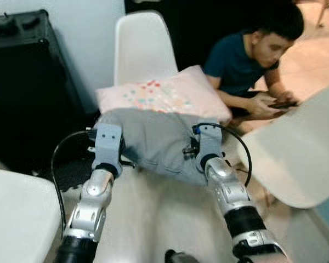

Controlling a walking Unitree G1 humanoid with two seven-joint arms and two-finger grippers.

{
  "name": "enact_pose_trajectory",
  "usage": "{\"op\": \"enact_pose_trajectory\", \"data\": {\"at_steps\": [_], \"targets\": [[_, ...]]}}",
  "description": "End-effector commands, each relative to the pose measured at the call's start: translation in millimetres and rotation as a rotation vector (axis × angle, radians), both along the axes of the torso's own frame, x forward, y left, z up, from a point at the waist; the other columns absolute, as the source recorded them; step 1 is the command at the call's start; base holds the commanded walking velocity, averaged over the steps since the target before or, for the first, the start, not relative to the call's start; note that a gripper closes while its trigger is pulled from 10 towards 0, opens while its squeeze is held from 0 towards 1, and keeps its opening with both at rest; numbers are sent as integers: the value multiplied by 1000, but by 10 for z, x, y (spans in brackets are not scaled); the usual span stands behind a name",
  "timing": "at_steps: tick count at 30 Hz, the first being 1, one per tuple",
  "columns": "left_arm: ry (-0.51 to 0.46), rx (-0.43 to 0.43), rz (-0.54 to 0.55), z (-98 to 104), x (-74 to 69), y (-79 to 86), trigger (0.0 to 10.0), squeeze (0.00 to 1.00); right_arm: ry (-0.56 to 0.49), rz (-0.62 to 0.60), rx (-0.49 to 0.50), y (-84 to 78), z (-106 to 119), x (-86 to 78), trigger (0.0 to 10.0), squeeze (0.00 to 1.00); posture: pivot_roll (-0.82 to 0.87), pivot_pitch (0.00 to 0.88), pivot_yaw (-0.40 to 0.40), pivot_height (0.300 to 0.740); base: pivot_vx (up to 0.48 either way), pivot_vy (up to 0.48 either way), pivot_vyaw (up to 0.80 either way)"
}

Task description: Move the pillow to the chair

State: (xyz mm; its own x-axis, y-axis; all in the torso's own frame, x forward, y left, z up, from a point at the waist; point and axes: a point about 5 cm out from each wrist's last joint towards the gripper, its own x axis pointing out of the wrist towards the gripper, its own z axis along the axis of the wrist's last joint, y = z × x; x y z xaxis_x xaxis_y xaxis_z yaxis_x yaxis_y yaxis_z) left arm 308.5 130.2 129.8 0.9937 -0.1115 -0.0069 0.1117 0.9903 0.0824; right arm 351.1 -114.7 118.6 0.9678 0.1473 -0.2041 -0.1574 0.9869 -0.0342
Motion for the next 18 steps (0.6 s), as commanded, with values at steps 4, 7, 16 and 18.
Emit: {"op": "enact_pose_trajectory", "data": {"at_steps": [4, 7, 16, 18], "targets": [[4, -14, -45, -7, -34, -76, 10000, 0, -29, 37, 14, 101, 65, -9, 10000, 0, -28, 160, -6, 740, 0, 0, -800], [19, -29, -35, -33, -37, -68, 10000, 0, -33, 35, 13, 93, 76, -4, 10000, 0, -27, 148, -3, 740, 0, 0, -800], [40, -53, -2, -45, -9, -46, 10000, 0, -28, 29, 9, 65, 43, -12, 10000, 0, -7, 133, -10, 740, 0, 0, -800], [42, -43, 2, -56, -15, -35, 10000, 0, -26, 31, 9, 71, 37, -17, 10000, 0, -8, 129, -13, 740, 0, 0, -800]]}}
